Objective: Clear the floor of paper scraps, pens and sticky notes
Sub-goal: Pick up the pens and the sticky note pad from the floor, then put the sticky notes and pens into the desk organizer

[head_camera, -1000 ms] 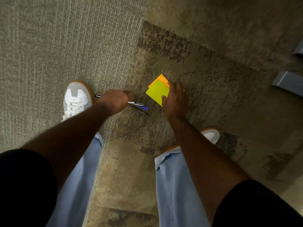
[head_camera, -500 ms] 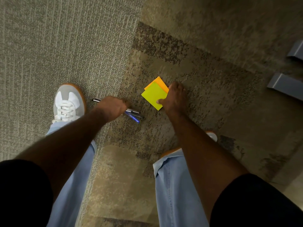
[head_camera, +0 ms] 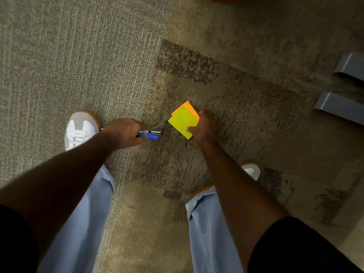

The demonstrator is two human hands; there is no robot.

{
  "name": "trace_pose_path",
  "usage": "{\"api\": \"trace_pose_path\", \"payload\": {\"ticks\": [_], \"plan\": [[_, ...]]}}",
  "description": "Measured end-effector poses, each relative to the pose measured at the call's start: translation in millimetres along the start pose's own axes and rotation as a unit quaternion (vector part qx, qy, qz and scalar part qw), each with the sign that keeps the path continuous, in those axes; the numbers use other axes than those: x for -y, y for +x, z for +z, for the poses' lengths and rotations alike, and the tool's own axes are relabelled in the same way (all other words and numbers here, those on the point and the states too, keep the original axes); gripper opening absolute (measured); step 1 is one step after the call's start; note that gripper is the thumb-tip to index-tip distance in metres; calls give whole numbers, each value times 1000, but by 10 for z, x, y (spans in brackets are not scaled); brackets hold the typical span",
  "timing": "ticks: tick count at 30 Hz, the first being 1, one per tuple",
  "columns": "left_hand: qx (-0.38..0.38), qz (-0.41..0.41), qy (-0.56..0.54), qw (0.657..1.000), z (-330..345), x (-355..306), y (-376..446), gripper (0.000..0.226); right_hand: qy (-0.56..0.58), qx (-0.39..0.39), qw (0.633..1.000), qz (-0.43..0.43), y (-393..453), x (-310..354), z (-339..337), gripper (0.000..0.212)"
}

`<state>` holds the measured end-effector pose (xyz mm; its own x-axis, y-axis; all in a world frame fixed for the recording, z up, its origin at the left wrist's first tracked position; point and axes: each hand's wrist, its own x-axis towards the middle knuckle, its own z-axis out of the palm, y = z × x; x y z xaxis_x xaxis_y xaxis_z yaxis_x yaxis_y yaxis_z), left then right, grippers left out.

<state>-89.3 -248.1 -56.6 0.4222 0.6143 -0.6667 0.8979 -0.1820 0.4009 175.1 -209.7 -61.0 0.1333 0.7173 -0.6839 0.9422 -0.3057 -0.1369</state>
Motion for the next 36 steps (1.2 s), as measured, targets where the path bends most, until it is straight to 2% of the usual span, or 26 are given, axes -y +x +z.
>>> {"api": "trace_pose_path", "payload": {"ticks": [3, 7, 11, 15, 19, 21, 23, 27, 29, 33, 36], "plan": [[-33, -10, -17, 999, -75, 1, 5, 19, -17, 30, 999, -8, 14, -37, -19, 74], [-65, -40, -52, 996, -211, -114, -46, 19, 88, 32, 996, -7, -121, -104, -142, 38], [-106, -97, -157, 977, -452, -318, -177, 17, 191, 10, 982, -12, -330, -118, -439, 48], [-175, -173, -366, 898, -915, -734, -397, 29, 304, -30, 952, 8, -746, -29, -902, 58], [-205, -146, -520, 816, -1686, -1272, -777, 25, 416, -60, 908, 8, -1410, 165, -1690, 57], [-223, -126, -562, 786, -2170, -1563, -990, 20, 435, -67, 898, -22, -1791, 272, -2223, 57], [-244, -107, -579, 770, -2732, -1868, -1224, 16, 448, -73, 890, -47, -2186, 377, -2838, 56], [-282, -74, -588, 754, -4001, -2441, -1758, 30, 452, -118, 879, -98, -2997, 569, -4198, 56], [-279, -25, -590, 757, -4637, -2732, -2050, 38, 447, -140, 875, -122, -3402, 629, -4862, 56], [-236, 95, -563, 786, -5774, -3337, -2650, 12, 450, -155, 865, -157, -4227, 680, -5979, 54], [-183, 169, -504, 827, -6409, -3759, -3083, 33, 464, -167, 852, -178, -4873, 710, -6568, 55]]}}
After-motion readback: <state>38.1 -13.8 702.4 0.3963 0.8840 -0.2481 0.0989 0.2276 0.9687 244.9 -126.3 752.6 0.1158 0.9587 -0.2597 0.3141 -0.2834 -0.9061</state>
